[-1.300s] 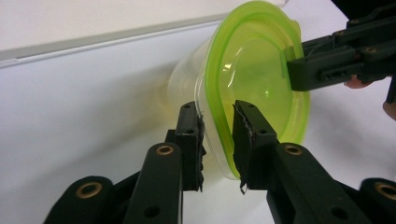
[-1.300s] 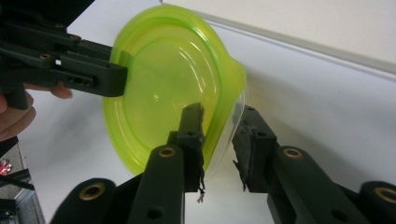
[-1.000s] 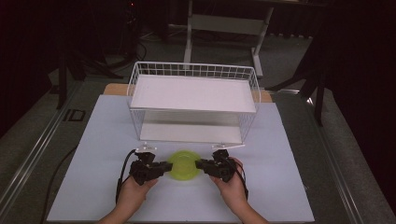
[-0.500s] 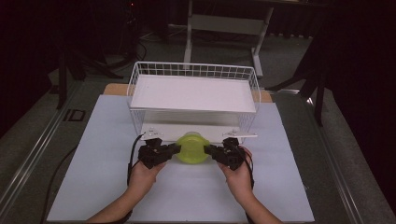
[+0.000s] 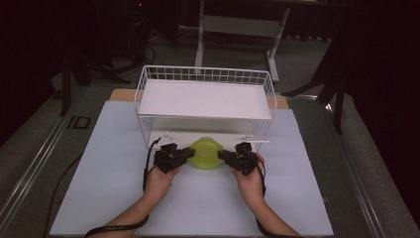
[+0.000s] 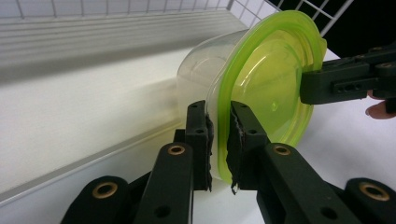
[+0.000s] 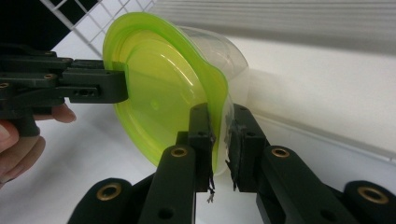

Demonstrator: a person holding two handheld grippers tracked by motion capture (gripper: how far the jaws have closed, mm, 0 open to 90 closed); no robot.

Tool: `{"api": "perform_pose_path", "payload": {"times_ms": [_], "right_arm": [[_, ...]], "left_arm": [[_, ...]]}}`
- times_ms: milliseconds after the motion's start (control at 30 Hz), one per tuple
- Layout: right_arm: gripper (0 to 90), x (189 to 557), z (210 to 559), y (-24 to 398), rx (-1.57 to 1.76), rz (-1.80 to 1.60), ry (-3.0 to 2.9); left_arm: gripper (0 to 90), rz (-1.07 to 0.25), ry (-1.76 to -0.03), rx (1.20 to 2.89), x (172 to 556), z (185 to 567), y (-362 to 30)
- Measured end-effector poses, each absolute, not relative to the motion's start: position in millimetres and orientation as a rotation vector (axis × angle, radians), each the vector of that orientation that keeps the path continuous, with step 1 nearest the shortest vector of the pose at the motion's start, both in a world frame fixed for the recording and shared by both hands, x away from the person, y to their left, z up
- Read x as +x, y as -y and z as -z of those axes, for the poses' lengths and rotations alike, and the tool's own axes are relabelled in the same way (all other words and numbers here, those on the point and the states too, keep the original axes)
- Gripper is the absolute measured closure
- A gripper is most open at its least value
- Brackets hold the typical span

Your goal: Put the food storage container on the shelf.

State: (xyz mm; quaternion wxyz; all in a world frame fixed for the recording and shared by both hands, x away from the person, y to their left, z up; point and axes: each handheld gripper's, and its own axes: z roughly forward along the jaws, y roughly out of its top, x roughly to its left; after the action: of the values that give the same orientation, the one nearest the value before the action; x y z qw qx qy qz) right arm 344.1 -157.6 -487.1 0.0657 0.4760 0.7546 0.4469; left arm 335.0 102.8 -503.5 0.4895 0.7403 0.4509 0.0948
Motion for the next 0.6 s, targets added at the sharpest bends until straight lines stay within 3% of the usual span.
{"api": "perform_pose_path", "payload": {"times_ms": [367, 600], "right_arm": [[79.9, 360, 493, 160, 1.450, -1.338, -2.242], [77.7, 365, 491, 161, 1.419, -1.360, -2.201]], "left_arm": [[79.8, -0.187, -1.106, 1.754, 352, 511, -99], [77.1, -0.226, -1.049, 1.751, 356, 512, -99]]}}
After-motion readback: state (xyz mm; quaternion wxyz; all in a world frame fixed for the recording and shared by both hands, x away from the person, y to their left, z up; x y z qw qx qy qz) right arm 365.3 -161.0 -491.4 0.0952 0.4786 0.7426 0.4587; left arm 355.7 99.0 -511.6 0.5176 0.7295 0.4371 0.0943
